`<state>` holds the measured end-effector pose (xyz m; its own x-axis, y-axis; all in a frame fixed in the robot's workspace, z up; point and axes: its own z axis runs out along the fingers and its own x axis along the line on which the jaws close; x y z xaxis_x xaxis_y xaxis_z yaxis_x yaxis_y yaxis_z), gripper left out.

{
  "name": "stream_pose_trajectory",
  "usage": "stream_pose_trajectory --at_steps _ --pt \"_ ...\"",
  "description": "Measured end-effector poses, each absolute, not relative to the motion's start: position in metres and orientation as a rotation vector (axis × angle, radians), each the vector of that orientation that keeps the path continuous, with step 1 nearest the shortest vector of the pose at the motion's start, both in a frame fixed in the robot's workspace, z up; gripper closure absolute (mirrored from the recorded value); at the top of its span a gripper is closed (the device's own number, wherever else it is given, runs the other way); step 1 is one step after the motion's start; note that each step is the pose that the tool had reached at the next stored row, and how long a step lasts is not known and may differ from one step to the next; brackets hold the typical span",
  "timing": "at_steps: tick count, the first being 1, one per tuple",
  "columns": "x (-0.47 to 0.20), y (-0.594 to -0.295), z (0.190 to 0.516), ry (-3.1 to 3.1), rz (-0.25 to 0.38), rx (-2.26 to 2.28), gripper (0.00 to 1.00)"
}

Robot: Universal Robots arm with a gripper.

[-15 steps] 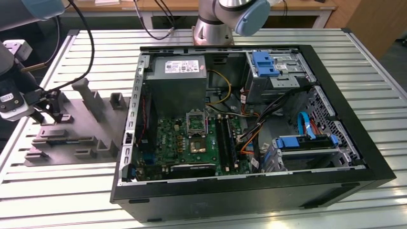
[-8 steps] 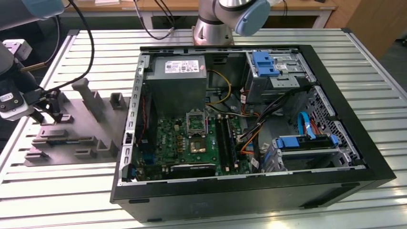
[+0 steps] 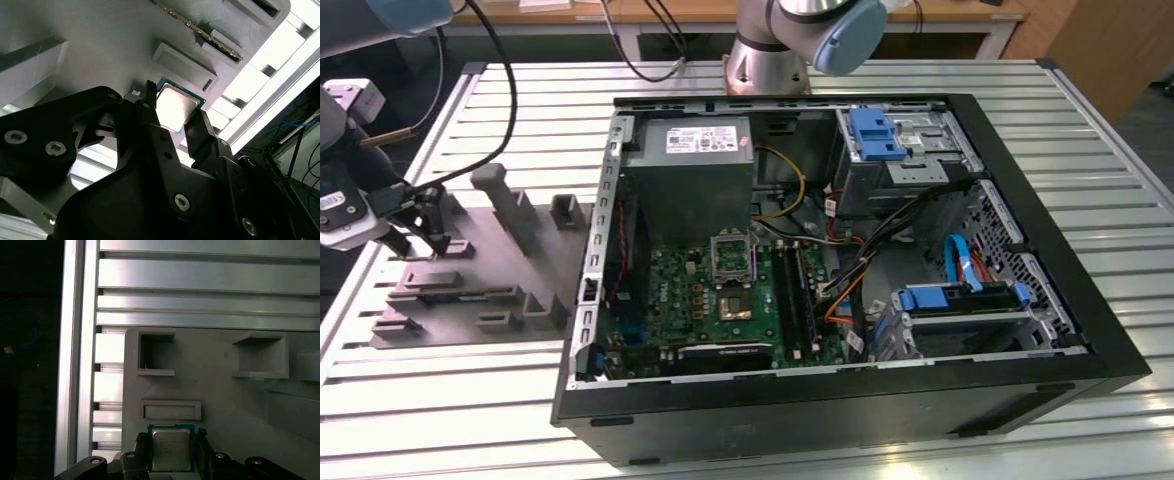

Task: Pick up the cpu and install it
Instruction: 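Pick up the cpu and move it towards the insertion slot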

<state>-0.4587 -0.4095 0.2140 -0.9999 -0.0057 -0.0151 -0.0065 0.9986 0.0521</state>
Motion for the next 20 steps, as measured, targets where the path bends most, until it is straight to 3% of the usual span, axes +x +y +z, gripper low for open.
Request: stream_pose_trajectory --at_steps 20 --pt "-0.4587 -0.4095 0.2182 3.126 0.082 -0.009 0.53"
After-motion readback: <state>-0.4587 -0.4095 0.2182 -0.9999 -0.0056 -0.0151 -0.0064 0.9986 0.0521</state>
